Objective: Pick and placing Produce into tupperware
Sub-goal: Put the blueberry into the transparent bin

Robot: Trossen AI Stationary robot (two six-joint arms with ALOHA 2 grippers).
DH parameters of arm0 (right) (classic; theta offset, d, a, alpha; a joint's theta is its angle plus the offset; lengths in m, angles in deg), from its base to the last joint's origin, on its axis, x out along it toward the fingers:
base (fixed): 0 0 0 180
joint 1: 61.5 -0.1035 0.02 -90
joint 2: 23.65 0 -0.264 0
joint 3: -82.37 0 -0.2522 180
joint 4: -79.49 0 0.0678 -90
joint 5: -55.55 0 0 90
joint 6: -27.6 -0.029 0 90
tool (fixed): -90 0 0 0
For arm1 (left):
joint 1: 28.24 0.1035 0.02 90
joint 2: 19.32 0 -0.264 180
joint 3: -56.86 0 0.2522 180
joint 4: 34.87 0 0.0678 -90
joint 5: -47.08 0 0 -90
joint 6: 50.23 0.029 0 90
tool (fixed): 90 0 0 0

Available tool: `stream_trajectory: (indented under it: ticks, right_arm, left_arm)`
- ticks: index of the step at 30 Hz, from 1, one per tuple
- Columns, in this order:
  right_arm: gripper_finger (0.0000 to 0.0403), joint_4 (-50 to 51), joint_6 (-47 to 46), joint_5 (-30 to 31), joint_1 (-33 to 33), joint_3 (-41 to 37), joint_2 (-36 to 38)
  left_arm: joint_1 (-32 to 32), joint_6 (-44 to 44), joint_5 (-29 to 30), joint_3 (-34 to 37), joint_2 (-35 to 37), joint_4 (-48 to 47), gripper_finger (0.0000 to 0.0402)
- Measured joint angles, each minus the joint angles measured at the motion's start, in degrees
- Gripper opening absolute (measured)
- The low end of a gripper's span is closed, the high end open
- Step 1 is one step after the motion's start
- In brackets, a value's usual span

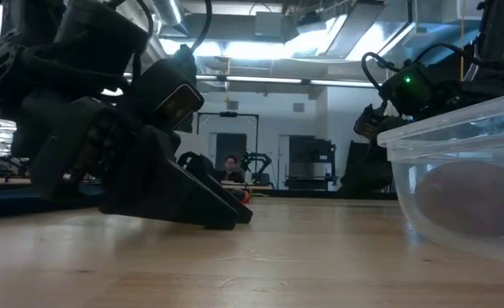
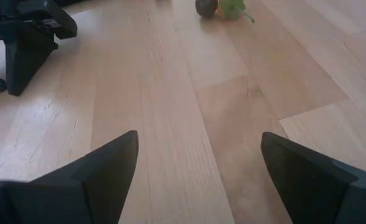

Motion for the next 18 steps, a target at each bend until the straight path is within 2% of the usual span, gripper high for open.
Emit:
stream_trajectory:
  ticks: [9,18]
  right_arm:
    - [0.0339,0.0,-0.18,0.0,0.0,0.0,0.0]
    - [0.0339,0.0,-0.21,0.0,0.0,0.0,0.0]
  left_arm:
    - [-1.14,-0.28,1.83,1.17,0.02,0.61,0.0229]
    - [-1.69,-0.43,2.6,1.27,-0.02,0.45,0.0221]
